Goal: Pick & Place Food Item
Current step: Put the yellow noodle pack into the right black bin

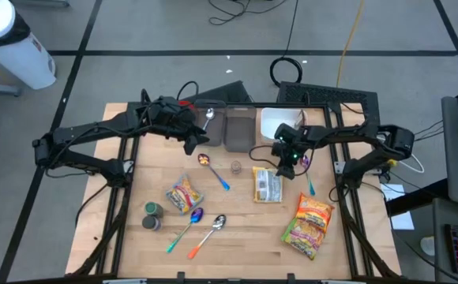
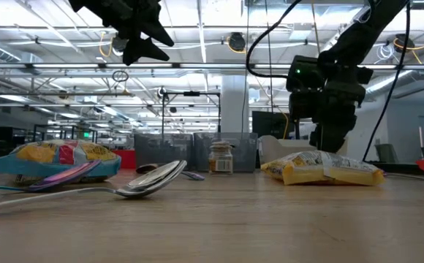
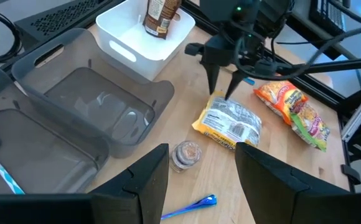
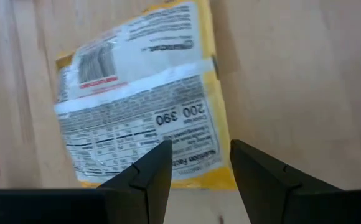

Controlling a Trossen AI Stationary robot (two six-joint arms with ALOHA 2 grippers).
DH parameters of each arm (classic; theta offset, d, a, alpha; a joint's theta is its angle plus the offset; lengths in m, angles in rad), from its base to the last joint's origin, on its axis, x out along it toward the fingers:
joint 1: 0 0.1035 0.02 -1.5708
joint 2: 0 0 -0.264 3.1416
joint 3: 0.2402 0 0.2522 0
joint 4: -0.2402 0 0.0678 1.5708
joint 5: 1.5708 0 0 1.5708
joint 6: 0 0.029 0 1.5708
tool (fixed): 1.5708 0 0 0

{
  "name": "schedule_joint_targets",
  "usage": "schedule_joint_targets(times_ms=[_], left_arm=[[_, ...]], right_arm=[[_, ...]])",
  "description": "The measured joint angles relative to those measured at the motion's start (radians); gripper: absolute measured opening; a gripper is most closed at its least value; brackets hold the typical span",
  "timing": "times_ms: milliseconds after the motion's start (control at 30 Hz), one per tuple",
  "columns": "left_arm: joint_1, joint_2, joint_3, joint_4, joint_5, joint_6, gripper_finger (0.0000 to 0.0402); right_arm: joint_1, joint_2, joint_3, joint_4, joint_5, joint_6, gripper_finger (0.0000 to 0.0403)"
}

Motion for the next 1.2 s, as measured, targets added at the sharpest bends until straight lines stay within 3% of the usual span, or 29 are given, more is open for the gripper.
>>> schedule_joint_targets(times_ms=[267, 1200], left_arm=[[0.004, 0.0, 0.0, 0.0, -0.001, 0.003, 0.0191], [0.004, 0.0, 0.0, -0.001, 0.0, -0.007, 0.0191]], right_arm=[[0.011, 0.0, 0.0, -0.001, 0.106, -0.006, 0.0142], [-0.001, 0.0, 0.0, -0.001, 0.1, -0.044, 0.0074]])
